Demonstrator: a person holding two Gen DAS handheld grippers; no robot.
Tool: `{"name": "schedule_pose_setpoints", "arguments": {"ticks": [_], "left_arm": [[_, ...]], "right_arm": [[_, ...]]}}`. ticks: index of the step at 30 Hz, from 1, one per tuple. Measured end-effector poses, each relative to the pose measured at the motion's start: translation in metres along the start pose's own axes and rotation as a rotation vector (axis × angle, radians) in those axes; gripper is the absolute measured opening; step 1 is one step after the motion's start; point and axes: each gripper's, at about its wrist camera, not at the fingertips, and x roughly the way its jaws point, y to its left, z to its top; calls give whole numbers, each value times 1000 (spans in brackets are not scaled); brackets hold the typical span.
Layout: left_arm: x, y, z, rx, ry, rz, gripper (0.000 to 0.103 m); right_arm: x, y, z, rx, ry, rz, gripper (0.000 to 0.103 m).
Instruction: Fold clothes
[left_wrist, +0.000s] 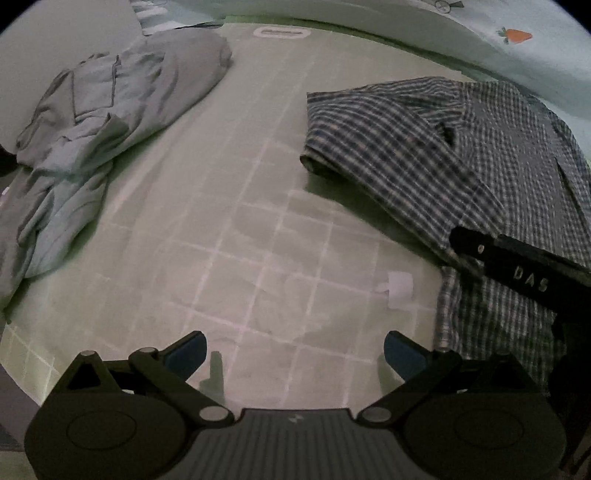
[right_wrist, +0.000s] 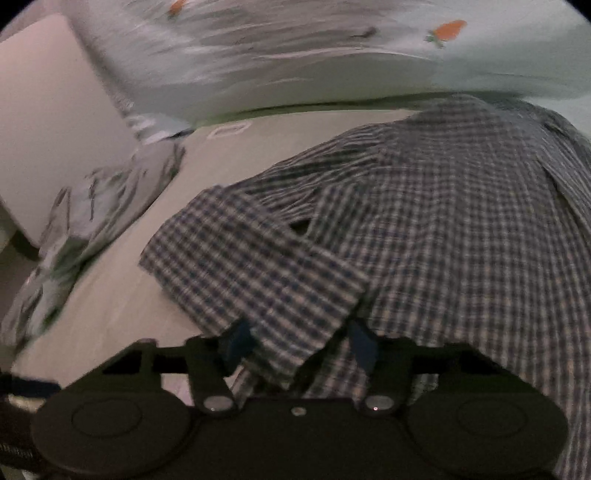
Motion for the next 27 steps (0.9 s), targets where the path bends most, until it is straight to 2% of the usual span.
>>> {"name": "schedule_pose_setpoints", "arguments": {"ticks": [1,4,9,16,27], "left_arm": [[0,0,1,0,-2,-3,101],[-3,-7,3,-1,-18,-23,100],[-10,-30,5,16,-52,-54,100],[-20,-68,1,34,-80,-78,100],[-28,-141,-24,-20,-100,-78,100]], "right_arm": [[-1,1,0,-20,1,11,23],[-12,-5,2,-20,-20,36,5],[-46,-27,5,-15,-102,-7,3],[-97,-84,12,15,-188,-103,3],[-166,-216,15,72,-253,-263,3]]}}
